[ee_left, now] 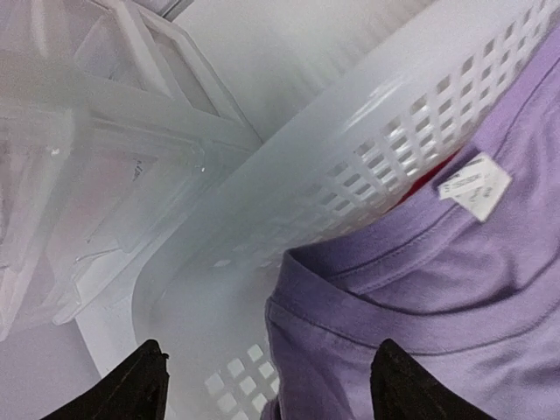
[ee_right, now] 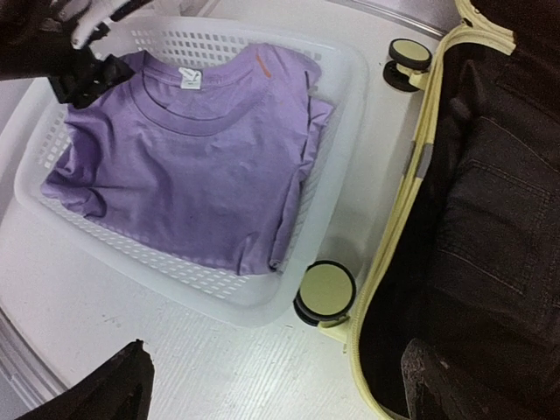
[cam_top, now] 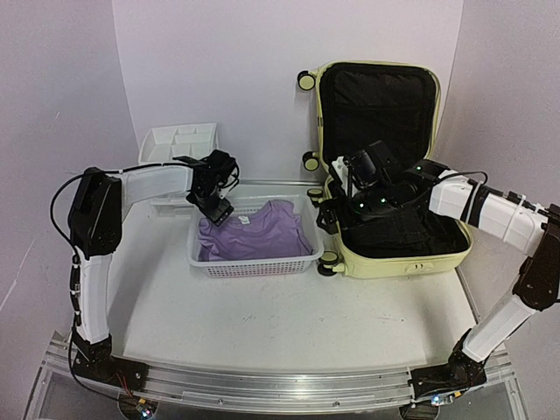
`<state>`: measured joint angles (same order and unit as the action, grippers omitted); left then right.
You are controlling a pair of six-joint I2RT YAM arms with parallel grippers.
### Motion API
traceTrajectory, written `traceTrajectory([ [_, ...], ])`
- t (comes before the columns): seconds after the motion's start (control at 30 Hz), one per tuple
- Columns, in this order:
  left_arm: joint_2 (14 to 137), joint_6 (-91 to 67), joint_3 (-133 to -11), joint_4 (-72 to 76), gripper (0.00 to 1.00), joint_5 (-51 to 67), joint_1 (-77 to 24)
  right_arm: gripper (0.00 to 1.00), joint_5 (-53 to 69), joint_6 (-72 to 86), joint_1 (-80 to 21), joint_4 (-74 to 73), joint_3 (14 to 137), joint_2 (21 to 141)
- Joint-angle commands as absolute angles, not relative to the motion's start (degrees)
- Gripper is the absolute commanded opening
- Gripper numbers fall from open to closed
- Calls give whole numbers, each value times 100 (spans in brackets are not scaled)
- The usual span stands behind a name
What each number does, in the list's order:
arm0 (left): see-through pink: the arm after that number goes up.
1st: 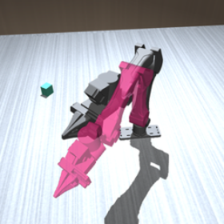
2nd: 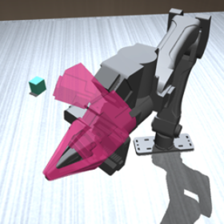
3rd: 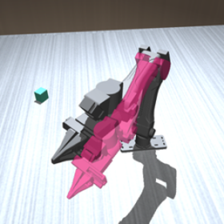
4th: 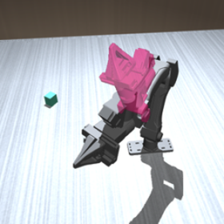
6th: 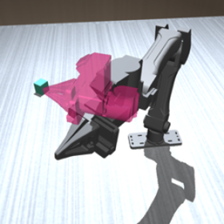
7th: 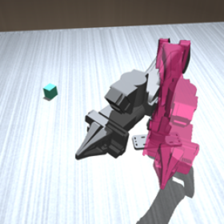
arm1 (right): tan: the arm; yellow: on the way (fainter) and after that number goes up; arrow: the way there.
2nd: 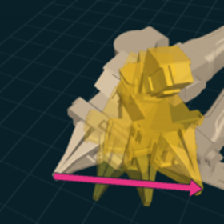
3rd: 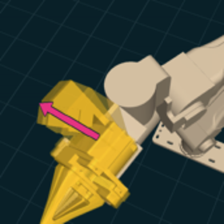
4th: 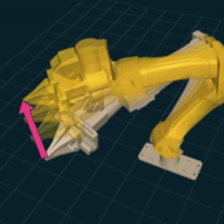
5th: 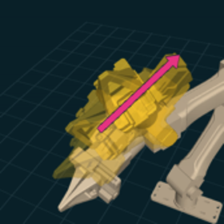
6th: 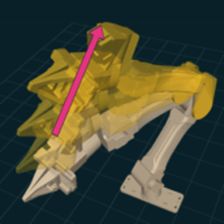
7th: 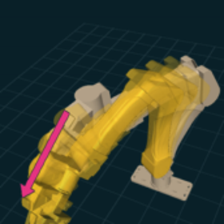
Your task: Open, take out, and arrange the luggage
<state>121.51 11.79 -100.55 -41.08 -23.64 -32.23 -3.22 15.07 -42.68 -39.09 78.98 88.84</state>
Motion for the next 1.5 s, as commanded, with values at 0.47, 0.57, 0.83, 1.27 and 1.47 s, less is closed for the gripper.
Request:
traceTrajectory([
  [0.47, 9115, -487, -8738, -2562, 97, 1030, -2805, 98, -776, -289, -2220, -4179, 8102, 9277],
  [0.57, 8967, -386, -8215, -1893, 95, 1228, -2756, 98, -317, -847, -2023, -4175, 8127, 9621],
  [0.83, 9106, -1374, -8601, -3191, 90, 1109, -2773, 98, 302, -659, -1977, -5112, 8898, 10420],
  [1.27, 9935, -927, -9659, -3668, 89, 702, -2769, 85, -1015, 1791, -2203, -5994, 10664, 12189],
  [1.47, 10077, -661, -9861, -3955, 89, 762, -2764, 68, -1130, 1634, -2368, -6297, 11547, 12980],
])
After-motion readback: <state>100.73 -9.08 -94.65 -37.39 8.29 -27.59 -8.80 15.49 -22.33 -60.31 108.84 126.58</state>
